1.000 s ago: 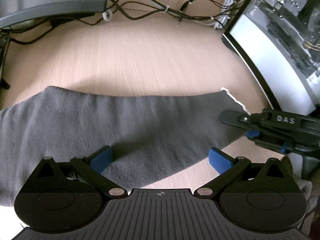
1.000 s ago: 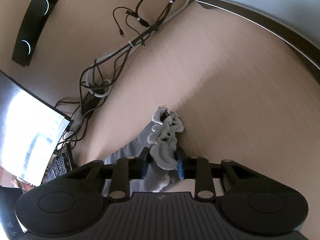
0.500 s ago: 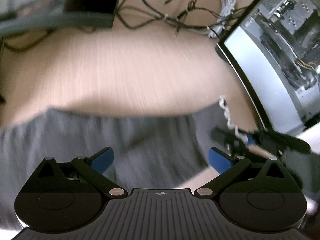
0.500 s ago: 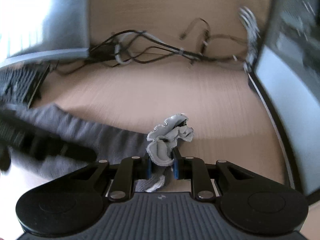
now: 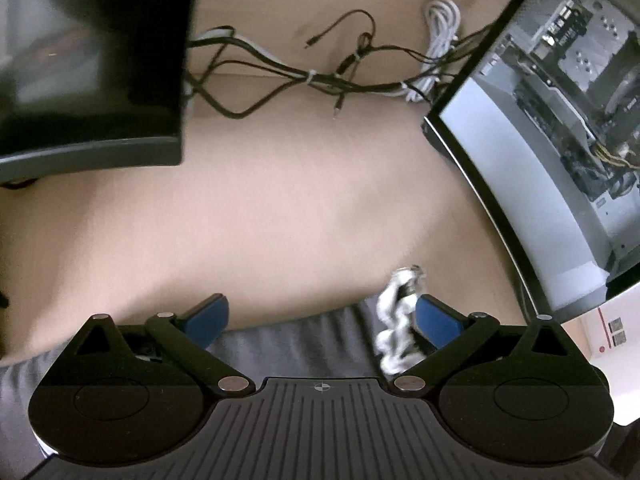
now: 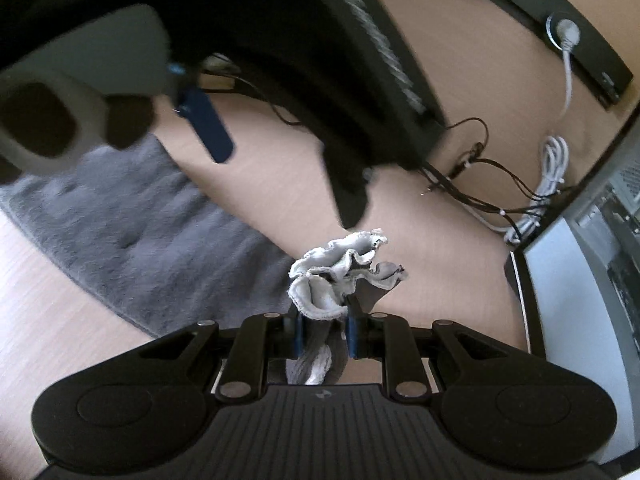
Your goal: Fold clothes
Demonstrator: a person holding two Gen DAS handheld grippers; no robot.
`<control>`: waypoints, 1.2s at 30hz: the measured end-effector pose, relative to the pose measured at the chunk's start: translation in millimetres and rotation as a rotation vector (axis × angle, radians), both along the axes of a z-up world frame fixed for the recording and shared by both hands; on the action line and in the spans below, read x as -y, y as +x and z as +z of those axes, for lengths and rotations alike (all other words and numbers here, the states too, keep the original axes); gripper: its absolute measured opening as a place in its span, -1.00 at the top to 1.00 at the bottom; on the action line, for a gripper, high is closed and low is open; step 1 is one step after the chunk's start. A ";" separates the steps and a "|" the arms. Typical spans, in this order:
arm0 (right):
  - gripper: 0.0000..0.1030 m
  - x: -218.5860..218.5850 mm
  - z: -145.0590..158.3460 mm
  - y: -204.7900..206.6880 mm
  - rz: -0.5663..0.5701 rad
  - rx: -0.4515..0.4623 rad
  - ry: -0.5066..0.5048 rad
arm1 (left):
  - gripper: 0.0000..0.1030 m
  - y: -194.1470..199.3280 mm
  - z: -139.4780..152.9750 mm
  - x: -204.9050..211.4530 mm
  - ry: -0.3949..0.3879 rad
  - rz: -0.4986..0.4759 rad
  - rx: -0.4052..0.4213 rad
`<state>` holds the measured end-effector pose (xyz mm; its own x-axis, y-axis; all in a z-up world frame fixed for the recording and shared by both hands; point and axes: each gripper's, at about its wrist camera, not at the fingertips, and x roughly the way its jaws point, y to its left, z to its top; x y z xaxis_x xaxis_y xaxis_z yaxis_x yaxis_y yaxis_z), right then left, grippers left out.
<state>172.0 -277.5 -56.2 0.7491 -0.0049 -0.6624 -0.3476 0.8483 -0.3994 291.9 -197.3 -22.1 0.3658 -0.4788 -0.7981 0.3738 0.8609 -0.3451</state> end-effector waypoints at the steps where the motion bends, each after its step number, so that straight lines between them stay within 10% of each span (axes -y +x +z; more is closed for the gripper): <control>1: 0.63 0.0 0.6 -0.2 0.008 -0.004 0.005 | -0.98 -0.5 -0.8 2.7 -0.001 -0.009 -0.001; 12: 0.62 -3.9 4.7 -4.1 0.060 -0.044 0.071 | -0.98 -5.2 5.6 13.2 -0.010 -0.072 0.036; 21: 0.54 1.3 5.7 -2.9 0.071 -0.068 0.105 | -0.98 -4.2 -28.1 26.9 0.142 -0.097 -0.010; 30: 0.55 1.0 2.2 -4.1 0.078 -0.076 0.125 | -0.98 -6.0 -1.9 18.3 0.041 -0.103 0.026; 36: 0.47 0.8 -1.1 -5.0 0.088 -0.084 0.144 | -1.00 -7.9 -23.5 35.8 0.147 -0.149 -0.001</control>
